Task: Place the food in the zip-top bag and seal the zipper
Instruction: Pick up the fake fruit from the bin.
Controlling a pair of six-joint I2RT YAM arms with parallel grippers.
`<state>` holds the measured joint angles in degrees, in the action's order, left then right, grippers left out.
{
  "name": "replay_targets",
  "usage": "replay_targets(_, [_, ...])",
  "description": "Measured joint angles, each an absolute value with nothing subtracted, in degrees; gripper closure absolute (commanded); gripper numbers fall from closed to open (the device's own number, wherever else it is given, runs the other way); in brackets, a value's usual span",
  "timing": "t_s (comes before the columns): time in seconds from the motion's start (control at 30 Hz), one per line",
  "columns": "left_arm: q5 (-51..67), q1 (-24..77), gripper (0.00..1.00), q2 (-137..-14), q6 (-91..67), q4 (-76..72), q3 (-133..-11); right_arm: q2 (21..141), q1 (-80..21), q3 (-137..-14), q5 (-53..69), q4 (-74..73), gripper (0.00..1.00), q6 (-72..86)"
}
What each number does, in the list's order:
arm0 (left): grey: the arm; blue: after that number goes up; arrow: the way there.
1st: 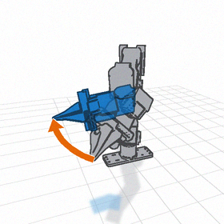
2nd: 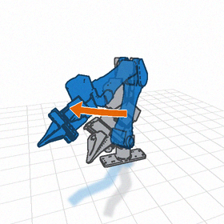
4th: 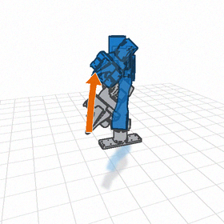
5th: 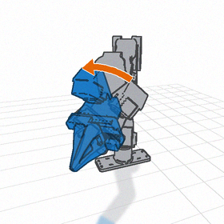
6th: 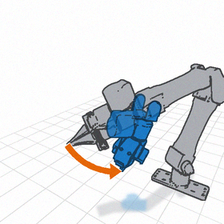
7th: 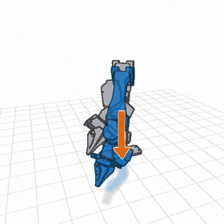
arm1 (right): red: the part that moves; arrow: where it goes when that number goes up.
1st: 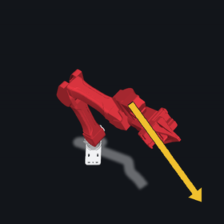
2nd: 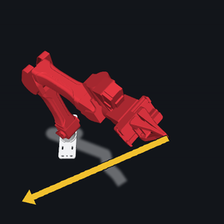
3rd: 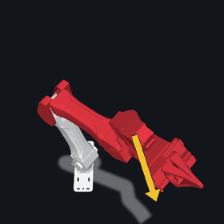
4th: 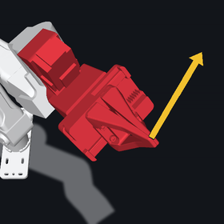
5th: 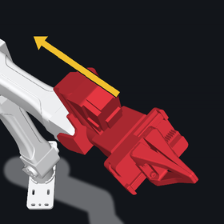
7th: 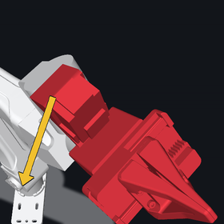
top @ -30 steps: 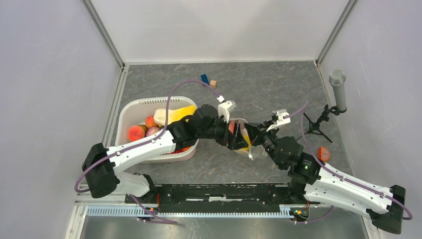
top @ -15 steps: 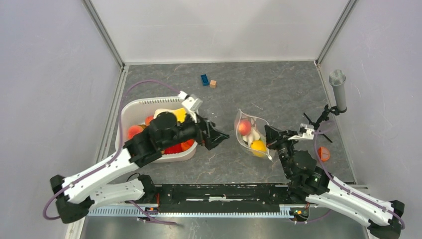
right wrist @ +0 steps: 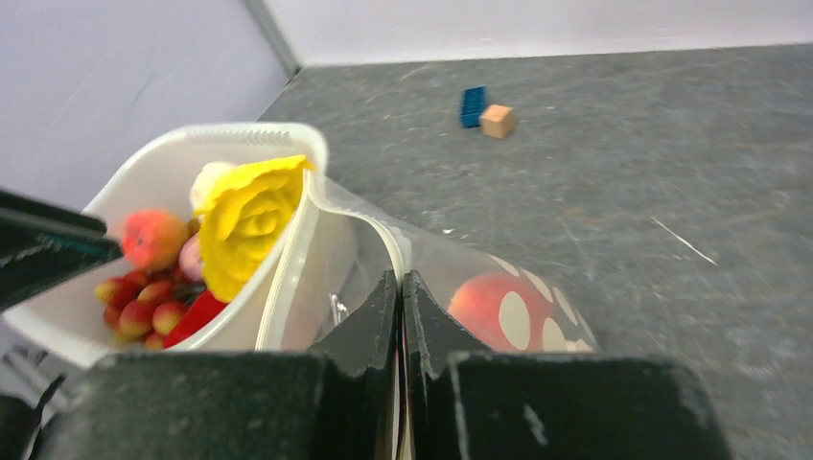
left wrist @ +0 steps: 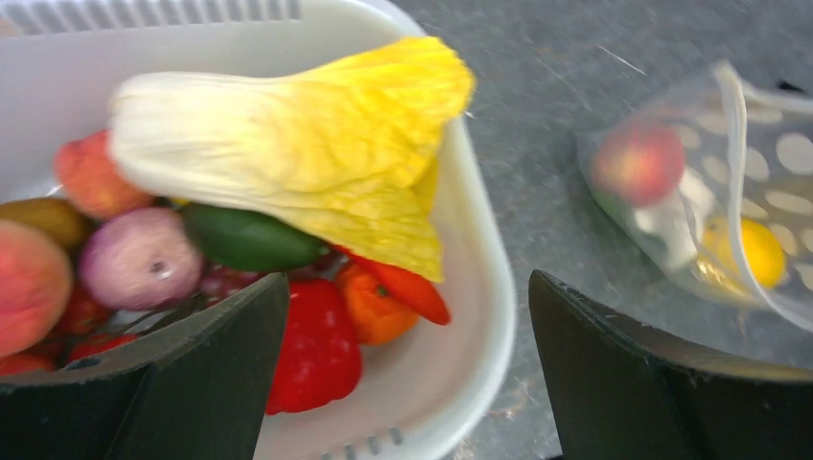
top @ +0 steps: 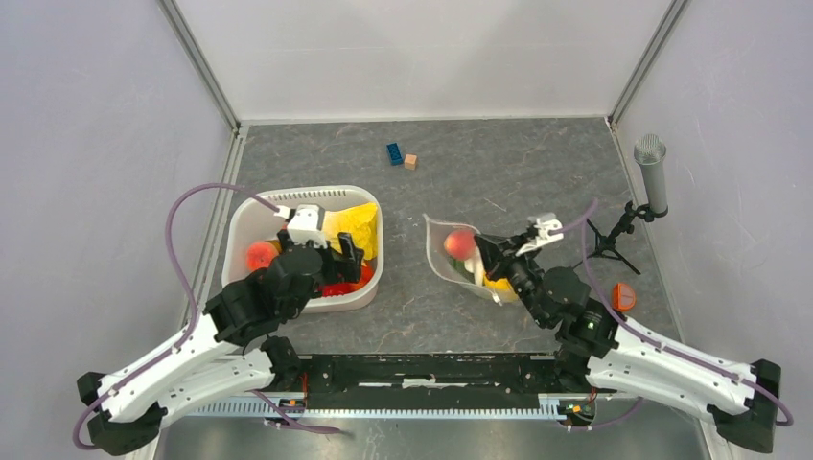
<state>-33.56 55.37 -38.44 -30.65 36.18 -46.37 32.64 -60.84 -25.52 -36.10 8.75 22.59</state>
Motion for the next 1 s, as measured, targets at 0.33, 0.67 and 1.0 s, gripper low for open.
replay_targets(0.33, [-36.9, 44.4, 0.0, -35.8, -35.6, 41.6, -44.0, 39.5, -60.9, -28.5, -28.1, 10.3, 0.9, 20.7])
replay_targets(0.67, [-31.8, 24.0, 0.0, -37.5, -38.3, 41.6, -40.9, 35.8, -60.9, -27.9, -28.8, 9.4, 0.89, 20.7])
replay_targets(1.0, [-44.3, 19.9, 0.0, -44.0, -50.8, 42.7, -40.9, 35.7, -60.9, -27.5, -29.6, 9.2, 0.89, 20.8])
